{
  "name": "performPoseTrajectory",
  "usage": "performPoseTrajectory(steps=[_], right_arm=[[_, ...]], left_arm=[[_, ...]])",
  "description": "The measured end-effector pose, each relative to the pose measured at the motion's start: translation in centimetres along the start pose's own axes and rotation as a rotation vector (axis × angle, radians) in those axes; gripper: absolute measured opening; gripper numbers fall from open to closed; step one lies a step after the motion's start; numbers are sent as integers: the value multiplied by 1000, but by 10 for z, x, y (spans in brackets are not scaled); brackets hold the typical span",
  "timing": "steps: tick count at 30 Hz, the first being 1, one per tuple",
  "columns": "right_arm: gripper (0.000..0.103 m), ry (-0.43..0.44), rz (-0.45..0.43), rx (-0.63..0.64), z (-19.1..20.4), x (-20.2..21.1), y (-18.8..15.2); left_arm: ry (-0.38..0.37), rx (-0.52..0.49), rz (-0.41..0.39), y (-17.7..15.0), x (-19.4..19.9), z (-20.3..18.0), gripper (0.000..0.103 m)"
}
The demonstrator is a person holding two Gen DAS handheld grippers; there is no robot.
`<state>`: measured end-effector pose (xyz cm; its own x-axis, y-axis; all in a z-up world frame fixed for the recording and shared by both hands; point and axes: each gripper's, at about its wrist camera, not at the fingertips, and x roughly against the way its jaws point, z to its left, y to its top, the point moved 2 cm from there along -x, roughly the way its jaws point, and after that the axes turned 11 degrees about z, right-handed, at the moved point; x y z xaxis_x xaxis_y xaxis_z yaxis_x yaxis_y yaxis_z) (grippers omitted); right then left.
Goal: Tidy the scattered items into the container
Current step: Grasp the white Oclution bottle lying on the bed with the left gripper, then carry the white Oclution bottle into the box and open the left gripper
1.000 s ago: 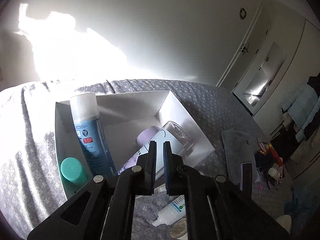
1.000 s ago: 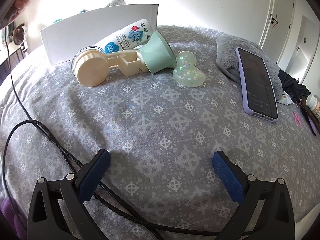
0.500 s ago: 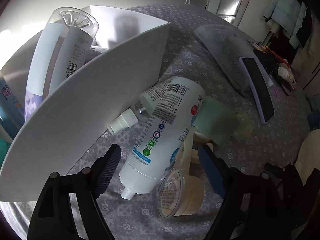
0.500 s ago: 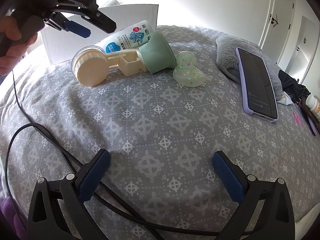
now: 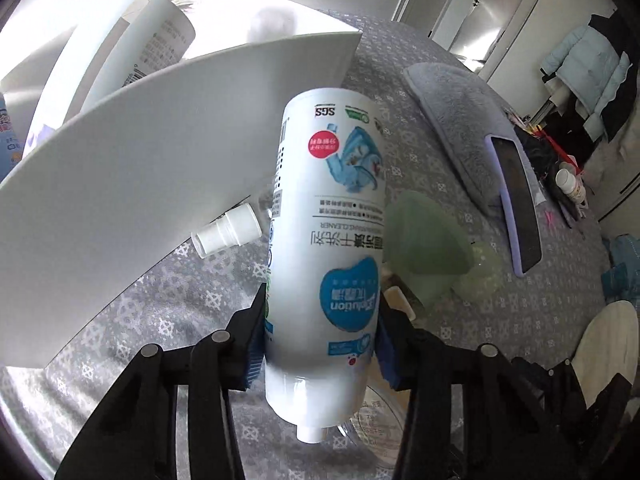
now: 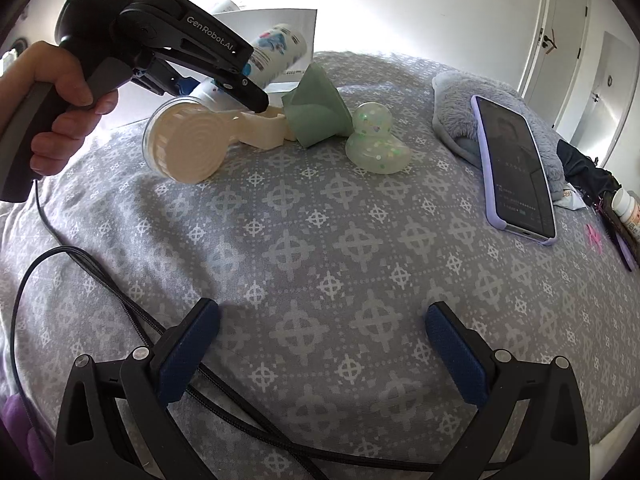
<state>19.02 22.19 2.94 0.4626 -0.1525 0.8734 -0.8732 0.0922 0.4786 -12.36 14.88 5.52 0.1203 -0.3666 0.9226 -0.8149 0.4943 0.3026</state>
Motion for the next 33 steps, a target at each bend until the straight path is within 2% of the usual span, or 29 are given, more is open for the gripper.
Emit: performPoseTrajectory(steps=[6, 13, 18, 22, 25, 27, 29, 31, 33], right_arm=[[103, 0, 0, 0, 1, 0, 0], [103, 0, -1, 0, 1, 0, -1], [103, 0, -1, 0, 2, 0, -1], [103, 0, -1, 1, 3, 0, -1], [103, 0, -1, 1, 3, 0, -1], [103, 0, -1, 1, 3, 0, -1], [103, 0, -1, 1, 3, 0, -1], [103, 0, -1, 1, 4, 0, -1], [103, 0, -1, 1, 4, 0, -1]], left_arm=[[-48, 22, -90, -23, 38, 4, 43], [-105, 19, -205, -4, 80, -1, 43], [-65, 26, -220, 36, 89, 15, 43], [-68, 110, -198, 70, 81, 42, 43], [-35, 204, -196, 88, 75, 66, 43], [-9, 274, -200, 91, 73, 82, 43], [54, 313, -211, 89, 72, 90, 43], [75, 355, -233, 80, 72, 95, 43], [111, 388, -275, 66, 79, 96, 52]])
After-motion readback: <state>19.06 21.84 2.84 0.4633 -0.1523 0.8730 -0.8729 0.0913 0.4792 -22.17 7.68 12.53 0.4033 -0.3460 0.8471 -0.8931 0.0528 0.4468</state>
